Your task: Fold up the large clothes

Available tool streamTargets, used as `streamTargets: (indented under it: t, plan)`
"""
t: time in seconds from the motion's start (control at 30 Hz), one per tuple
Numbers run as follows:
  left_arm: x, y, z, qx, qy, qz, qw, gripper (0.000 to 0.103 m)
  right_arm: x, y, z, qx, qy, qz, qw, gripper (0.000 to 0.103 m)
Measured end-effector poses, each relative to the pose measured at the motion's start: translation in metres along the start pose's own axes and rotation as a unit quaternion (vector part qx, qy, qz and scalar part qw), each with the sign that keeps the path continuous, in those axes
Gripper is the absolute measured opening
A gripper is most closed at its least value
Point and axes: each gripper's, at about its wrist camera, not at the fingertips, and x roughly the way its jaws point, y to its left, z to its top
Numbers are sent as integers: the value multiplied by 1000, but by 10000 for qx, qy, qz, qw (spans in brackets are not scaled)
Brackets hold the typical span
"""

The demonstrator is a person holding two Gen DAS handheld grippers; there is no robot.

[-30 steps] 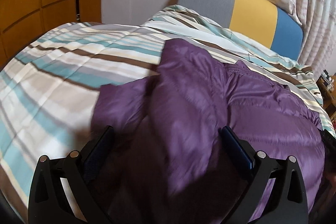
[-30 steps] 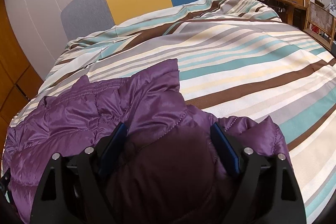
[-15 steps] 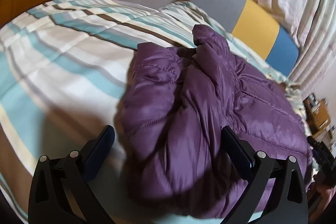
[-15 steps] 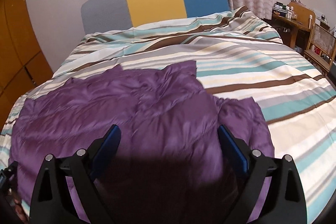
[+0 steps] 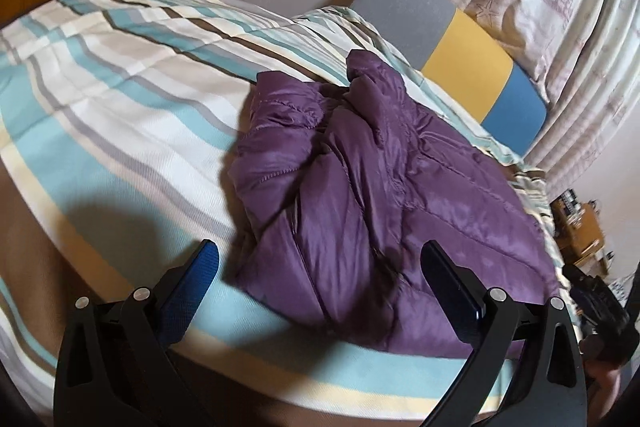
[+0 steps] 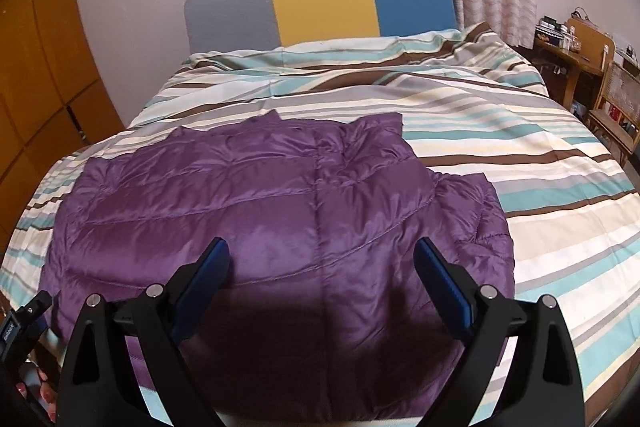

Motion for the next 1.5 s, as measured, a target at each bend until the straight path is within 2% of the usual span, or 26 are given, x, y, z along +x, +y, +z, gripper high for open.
streamTargets:
  t: [0.13,0.4,0.43,0.57,0.67,0.83,0.97,1.07,1.17,1.37,1.43,1.47,1.5]
  plan:
    - [-2,0,-8,-194,243,-254,9992,100,-7,9,-5,-49,-10,174,9998,93]
    - [-7,-13,-26,-88,483,-557,9972,100,-13,31,-19,-337,57,681,9971,62]
    - [-8,-15,-27,-83,490,-590,9970,100,-14,33,-20,-364,55,760,9964,55]
    - [-14,-22,-33,45,579,-999,9933,100,-16,46,-26,-532,60,1088,9926,37]
    - [-10,-25,-32,35,624,-1131,9916,100,-11,57,-28,-708,83,1194,9903,30]
    - [8,-14,-18,-658,405,-1064,9913,97,8,71,-32,-912,253,1137,9890,28]
    - [16,-17,-14,-812,195,-819,9931,97,37,74,-42,-1015,602,879,9891,26]
    - [19,-23,-14,-872,27,-626,9942,97,44,76,-48,-1101,513,827,9891,26]
    - [24,-29,-13,-873,-40,-584,9945,97,45,74,-52,-1087,435,845,9895,26]
    - [28,-28,-9,-1395,-121,-726,9875,97,44,70,-57,-1016,359,905,9901,26]
    - [30,-21,-3,-1757,-129,-724,9817,81,43,70,-57,-1004,344,914,9901,26]
    - [35,-16,1,-1987,-79,-650,9779,67,42,70,-58,-994,340,921,9902,26]
    - [37,-12,4,-2139,-63,-617,9749,60,42,70,-57,-988,338,927,9902,26]
